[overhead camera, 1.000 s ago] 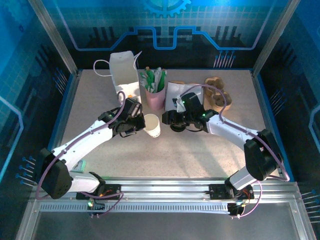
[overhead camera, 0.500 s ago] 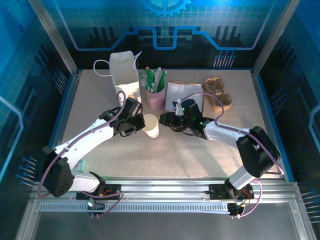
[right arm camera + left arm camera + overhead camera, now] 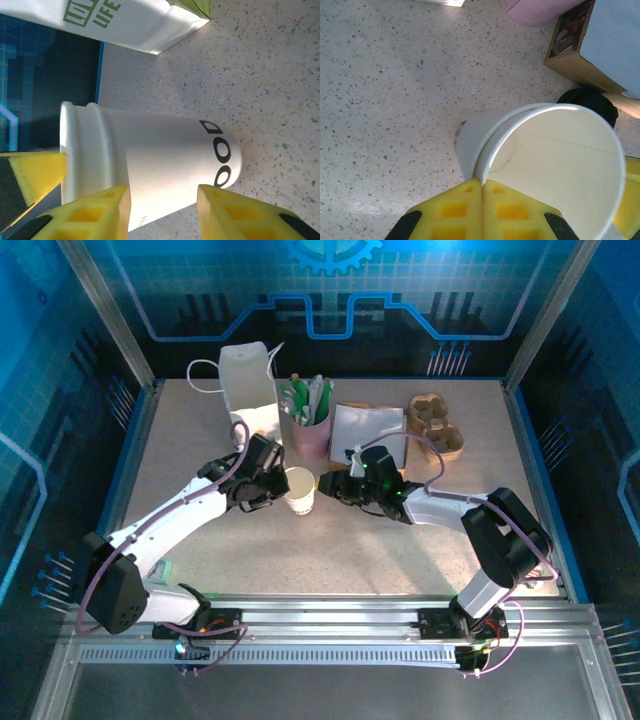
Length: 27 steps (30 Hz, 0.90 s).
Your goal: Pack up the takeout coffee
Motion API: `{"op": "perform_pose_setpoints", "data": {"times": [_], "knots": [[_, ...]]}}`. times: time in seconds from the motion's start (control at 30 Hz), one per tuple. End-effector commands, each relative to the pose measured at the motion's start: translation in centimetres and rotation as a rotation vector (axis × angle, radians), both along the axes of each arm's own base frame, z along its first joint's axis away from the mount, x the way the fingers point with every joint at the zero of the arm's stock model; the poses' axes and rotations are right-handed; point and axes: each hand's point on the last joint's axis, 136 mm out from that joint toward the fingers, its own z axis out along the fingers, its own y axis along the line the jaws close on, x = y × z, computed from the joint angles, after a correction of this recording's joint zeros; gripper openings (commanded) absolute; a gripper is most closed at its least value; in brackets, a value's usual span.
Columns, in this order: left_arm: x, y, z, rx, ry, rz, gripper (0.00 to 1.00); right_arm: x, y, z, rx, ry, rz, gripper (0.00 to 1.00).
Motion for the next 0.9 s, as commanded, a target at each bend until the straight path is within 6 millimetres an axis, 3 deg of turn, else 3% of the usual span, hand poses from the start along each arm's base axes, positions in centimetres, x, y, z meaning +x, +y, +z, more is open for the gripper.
{"op": "perform_pose_setpoints", "data": {"times": [0.0,0.17,0.47,0.87], "knots": [[1.1,-0.3,1.7,-0.063,-0.06,0.034,0.0,-0.4,0.6,1.1,0.043,-0.049,0.018,0.41],[1.3,-0.4,1.7,-0.09,-0.058,0.045,0.0,-0.8,1.0,0.9,0.056,-0.048,0.035,0.4],[1.2,0.2,0.6,-0.062,-0.026,0.054,0.0,-0.6,-0.8,1.2,0.003,-0.077,-0.02,0.43],[1.3,-0.1,-0.1,-0.064,0.0,0.047,0.0,-1.1,0.6,2.9,0.123,-0.126,0.008,0.43]]}}
